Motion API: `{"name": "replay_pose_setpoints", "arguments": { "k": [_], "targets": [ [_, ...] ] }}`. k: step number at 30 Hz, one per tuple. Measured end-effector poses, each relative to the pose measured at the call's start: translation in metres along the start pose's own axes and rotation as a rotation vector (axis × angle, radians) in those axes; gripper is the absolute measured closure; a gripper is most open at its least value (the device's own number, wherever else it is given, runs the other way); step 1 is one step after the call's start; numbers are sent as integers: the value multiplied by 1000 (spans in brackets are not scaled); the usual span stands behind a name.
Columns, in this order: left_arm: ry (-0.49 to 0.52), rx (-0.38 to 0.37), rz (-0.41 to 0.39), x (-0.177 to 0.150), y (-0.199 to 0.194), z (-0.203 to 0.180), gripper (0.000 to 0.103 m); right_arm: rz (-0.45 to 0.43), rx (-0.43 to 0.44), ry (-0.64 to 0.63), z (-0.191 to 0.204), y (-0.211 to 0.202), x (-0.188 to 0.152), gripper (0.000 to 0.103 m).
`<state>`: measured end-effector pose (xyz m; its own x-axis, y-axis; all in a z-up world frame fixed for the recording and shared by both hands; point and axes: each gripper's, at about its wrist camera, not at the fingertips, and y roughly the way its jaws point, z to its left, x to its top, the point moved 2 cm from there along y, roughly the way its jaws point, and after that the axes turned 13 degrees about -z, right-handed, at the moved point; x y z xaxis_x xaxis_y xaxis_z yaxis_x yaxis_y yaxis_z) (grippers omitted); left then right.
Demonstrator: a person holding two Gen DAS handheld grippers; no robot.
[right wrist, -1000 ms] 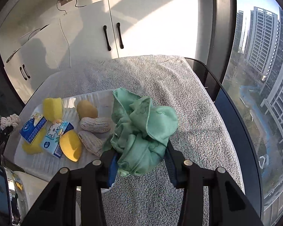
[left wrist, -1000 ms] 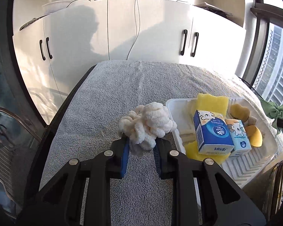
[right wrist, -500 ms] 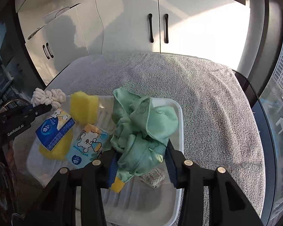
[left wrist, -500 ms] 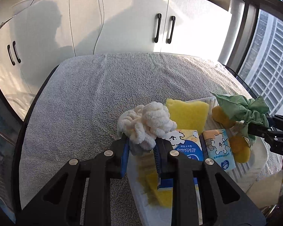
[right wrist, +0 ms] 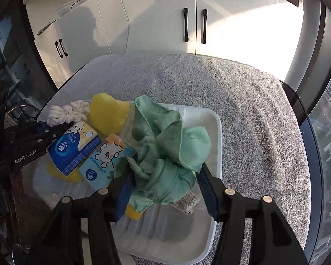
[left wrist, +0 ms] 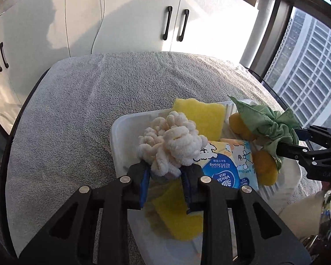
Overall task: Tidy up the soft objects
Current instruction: 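Open both tools to drop the scrunchie and green cloth into the tray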
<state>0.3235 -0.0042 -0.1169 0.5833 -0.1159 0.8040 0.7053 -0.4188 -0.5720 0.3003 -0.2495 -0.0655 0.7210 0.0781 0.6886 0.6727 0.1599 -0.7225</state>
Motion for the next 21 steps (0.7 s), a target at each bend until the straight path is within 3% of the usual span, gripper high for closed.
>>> {"name": "replay_pose_setpoints", "arguments": {
  "k": [3, 5, 7, 12, 15, 18, 21],
  "targets": [
    [-20, -1, 0, 1, -7, 2, 68, 6, 5, 5, -1, -5, 0, 39],
    [-35, 11, 1, 1, -11, 5, 52, 5, 4, 1, 0, -10, 0, 35],
    [-48, 10, 1, 1, -16, 7, 43, -4, 13, 3, 0, -16, 0, 35],
    [-53, 33, -27, 1, -35, 7, 43, -29, 9, 20, -3, -34, -3, 33],
    [-41, 108, -49, 1, -48, 7, 43, -66, -21, 42, -8, -47, -4, 33],
    [-2, 188, -87, -2, -66, 7, 43, -104, -64, 74, -18, -60, -6, 27],
    [-1, 211, -106, -8, -85, 12, 43, -98, -98, 92, -27, -71, -14, 21]
  ]
}}
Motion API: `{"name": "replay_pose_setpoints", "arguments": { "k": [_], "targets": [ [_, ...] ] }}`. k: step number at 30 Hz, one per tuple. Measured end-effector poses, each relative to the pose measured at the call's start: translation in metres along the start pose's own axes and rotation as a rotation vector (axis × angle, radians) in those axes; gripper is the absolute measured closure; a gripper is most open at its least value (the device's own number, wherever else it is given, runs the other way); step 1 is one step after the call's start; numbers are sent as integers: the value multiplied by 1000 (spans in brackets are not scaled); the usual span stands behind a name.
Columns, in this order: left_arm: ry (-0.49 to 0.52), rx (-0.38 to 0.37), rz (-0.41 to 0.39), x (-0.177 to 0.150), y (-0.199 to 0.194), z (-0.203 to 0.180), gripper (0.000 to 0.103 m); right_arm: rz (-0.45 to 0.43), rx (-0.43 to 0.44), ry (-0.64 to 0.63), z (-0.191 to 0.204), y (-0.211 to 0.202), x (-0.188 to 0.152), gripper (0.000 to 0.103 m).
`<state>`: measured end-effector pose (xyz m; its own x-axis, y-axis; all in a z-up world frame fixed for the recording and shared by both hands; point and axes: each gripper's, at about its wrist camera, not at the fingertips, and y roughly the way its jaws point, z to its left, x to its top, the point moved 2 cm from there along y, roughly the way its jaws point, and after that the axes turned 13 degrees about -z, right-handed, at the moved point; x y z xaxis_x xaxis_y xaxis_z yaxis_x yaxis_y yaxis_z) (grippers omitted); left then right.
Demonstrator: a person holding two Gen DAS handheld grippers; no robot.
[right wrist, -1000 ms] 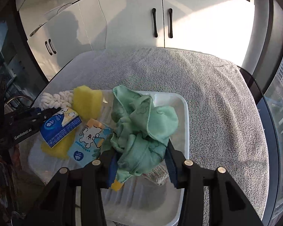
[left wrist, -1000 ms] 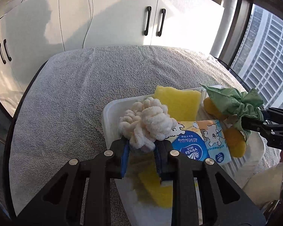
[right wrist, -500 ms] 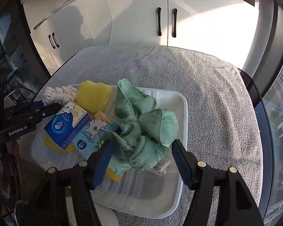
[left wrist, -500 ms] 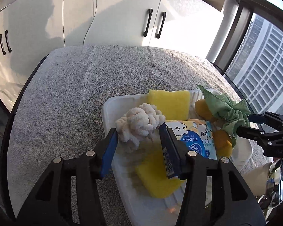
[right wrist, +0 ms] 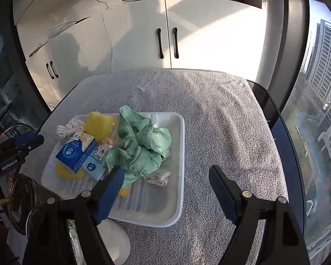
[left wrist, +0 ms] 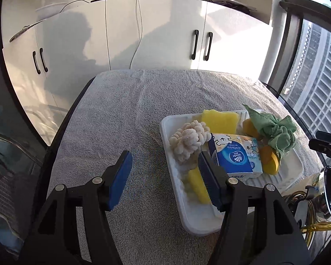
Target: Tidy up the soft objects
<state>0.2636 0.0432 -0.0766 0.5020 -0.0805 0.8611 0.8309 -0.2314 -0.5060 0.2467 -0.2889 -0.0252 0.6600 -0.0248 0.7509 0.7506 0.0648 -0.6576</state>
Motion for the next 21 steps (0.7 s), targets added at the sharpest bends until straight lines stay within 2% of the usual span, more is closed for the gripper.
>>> {"name": "replay_pose_setpoints", "arguments": {
  "k": [3, 5, 11, 16, 21],
  "targets": [
    [0, 77, -21, -6, -22, 11, 43, -1, -45, 28, -16, -15, -11, 18],
    [4, 129, -35, -11, -36, 18, 43, -12, -94, 40, -26, -29, -20, 11],
    [-21, 179, -42, -33, -78, 29, 43, -39, -197, 58, -42, -71, -51, 3],
    [-26, 193, -22, -58, -114, 20, 43, -23, -210, 103, -40, -108, -84, 1],
    [-37, 189, 49, -76, -148, -3, 39, 20, -174, 106, -6, -145, -110, 0]
  ]
}}
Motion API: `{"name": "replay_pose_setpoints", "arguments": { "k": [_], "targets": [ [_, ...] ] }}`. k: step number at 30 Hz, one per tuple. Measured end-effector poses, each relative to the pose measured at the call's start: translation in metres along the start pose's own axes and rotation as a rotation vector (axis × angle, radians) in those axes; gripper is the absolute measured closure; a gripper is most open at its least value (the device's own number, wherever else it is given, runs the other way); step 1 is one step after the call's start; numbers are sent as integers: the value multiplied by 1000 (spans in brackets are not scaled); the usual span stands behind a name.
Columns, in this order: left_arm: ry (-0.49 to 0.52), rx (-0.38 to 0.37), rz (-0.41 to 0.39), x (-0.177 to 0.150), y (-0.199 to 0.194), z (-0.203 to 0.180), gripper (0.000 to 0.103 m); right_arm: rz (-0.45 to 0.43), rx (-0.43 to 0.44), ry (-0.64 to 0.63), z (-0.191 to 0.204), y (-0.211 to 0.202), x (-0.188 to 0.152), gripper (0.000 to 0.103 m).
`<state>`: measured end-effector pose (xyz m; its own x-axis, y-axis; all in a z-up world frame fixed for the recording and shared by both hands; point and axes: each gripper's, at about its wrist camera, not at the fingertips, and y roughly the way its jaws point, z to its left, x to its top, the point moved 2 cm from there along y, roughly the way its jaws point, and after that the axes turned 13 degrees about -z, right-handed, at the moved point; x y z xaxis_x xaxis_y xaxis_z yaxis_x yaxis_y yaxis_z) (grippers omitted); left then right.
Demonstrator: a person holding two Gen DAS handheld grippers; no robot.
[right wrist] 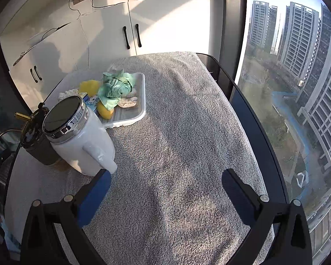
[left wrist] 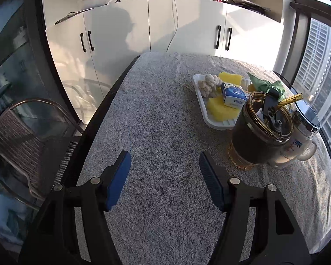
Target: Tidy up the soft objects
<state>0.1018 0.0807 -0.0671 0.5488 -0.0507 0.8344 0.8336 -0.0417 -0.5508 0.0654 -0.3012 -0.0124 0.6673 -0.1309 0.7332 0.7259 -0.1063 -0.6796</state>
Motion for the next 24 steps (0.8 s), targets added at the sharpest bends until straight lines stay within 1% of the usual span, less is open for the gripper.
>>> {"name": "replay_pose_setpoints", "arguments": {
  "k": [3, 5, 7, 10, 12, 16, 18, 20, 24],
  "targets": [
    [49, 1, 8, -7, -24, -18, 38, 27, 34, -18, 24, -21, -12, 0],
    [46, -10, 13, -9, -36, -28, 38, 58, 74, -29, 41, -31, -17, 0],
    [53, -12, 17, -10, -47, -39, 37, 77, 93, -46, 56, -40, -19, 0],
    [45, -16, 6, -7, -63, -55, 37, 79, 56, -66, 73, -54, -18, 0],
    [35, -23, -1, -3, -70, -64, 37, 77, 31, -52, 81, -62, -17, 0],
    [29, -47, -3, 8, -78, -79, 37, 44, 0, -84, 97, -74, -10, 0],
    [34, -41, -7, 12, -81, -83, 37, 29, -22, -97, 100, -77, -5, 0],
    [33, -51, -6, 14, -83, -87, 37, 29, -24, -98, 101, -77, -1, 0],
    [50, -57, -10, 17, -85, -96, 37, 46, -18, -54, 96, -76, 3, 0]
  ]
}}
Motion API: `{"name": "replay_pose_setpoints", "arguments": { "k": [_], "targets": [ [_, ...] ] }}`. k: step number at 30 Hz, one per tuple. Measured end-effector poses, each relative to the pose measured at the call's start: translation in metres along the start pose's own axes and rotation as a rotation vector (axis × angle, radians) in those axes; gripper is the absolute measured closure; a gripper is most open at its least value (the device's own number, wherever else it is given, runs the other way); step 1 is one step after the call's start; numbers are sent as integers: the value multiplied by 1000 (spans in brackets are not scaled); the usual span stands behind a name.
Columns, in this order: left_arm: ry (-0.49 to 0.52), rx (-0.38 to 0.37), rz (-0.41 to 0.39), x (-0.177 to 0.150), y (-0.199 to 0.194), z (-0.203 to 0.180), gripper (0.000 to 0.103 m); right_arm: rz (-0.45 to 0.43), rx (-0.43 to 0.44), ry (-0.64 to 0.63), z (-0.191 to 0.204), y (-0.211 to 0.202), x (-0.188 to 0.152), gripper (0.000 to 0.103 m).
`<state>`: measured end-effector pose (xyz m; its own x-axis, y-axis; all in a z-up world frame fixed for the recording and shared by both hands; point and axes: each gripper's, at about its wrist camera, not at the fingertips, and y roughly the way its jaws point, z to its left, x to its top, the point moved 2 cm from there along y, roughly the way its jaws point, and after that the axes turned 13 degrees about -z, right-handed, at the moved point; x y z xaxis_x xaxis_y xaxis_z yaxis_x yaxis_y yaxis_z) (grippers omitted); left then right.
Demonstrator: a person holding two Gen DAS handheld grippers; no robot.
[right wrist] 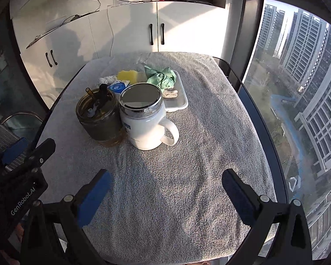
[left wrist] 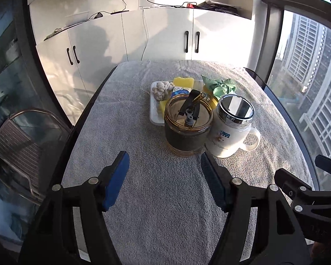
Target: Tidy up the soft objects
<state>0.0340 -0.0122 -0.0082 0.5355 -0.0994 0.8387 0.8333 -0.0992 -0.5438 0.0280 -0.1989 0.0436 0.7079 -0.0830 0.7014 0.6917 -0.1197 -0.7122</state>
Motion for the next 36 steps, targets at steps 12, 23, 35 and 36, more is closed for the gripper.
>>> {"name": "replay_pose_setpoints", "arguments": {
  "k": [12, 23, 35, 36],
  "targets": [
    [16, -11, -1, 0, -1, -9, 37, 18, 15, -15, 1, 1, -2, 0],
    [18, -11, 1, 0, -1, -8, 37, 24, 23, -25, 1, 4, -3, 0],
    [19, -17, 7, 0, 2, -9, 37, 16, 19, -30, 3, 2, -2, 0],
    [18, -17, 7, 0, 2, -9, 37, 14, 18, -31, 3, 2, -2, 0]
  ]
}}
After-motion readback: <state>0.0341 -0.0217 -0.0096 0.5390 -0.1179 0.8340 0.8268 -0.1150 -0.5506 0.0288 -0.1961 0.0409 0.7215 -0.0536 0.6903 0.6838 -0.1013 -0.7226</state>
